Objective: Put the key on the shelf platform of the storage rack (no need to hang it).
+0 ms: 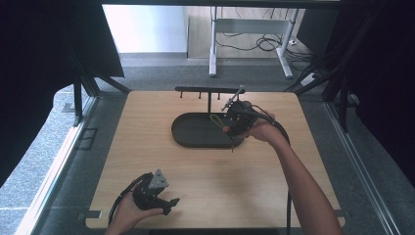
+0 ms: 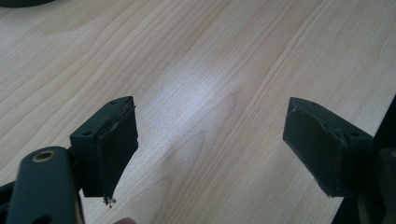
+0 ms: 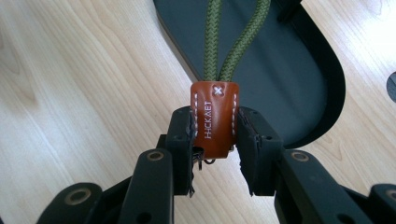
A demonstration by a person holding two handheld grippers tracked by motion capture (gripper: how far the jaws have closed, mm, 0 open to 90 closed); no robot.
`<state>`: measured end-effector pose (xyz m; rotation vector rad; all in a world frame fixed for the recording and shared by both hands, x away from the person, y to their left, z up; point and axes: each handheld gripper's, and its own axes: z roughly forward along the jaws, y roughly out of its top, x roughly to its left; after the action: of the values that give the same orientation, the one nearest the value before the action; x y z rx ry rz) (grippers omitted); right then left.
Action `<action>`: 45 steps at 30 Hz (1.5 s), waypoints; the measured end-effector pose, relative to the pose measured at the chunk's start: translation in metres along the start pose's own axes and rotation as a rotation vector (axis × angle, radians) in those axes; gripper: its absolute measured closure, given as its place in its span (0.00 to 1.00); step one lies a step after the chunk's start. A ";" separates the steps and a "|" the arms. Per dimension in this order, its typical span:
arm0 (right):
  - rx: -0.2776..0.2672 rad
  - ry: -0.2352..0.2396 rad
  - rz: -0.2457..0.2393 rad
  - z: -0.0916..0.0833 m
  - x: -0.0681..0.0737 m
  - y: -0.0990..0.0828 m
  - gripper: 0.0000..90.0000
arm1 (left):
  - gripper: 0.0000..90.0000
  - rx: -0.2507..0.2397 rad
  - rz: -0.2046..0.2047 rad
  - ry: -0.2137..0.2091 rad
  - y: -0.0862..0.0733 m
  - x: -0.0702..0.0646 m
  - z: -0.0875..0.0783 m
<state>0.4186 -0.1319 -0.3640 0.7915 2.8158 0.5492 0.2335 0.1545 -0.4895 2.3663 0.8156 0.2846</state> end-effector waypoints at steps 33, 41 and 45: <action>0.031 -0.026 0.043 0.037 -0.027 0.035 0.75 | 0.21 -0.003 0.002 -0.010 0.001 -0.002 0.001; 0.025 -0.039 0.048 0.048 -0.029 0.044 0.75 | 0.21 -0.005 0.007 -0.014 0.001 -0.002 0.000; 0.029 -0.058 0.053 0.054 -0.030 0.047 0.75 | 0.21 -0.004 0.006 -0.015 0.000 -0.001 0.000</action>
<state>0.4793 -0.0941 -0.3939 0.8754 2.7633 0.4859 0.2326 0.1534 -0.4894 2.3643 0.8005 0.2709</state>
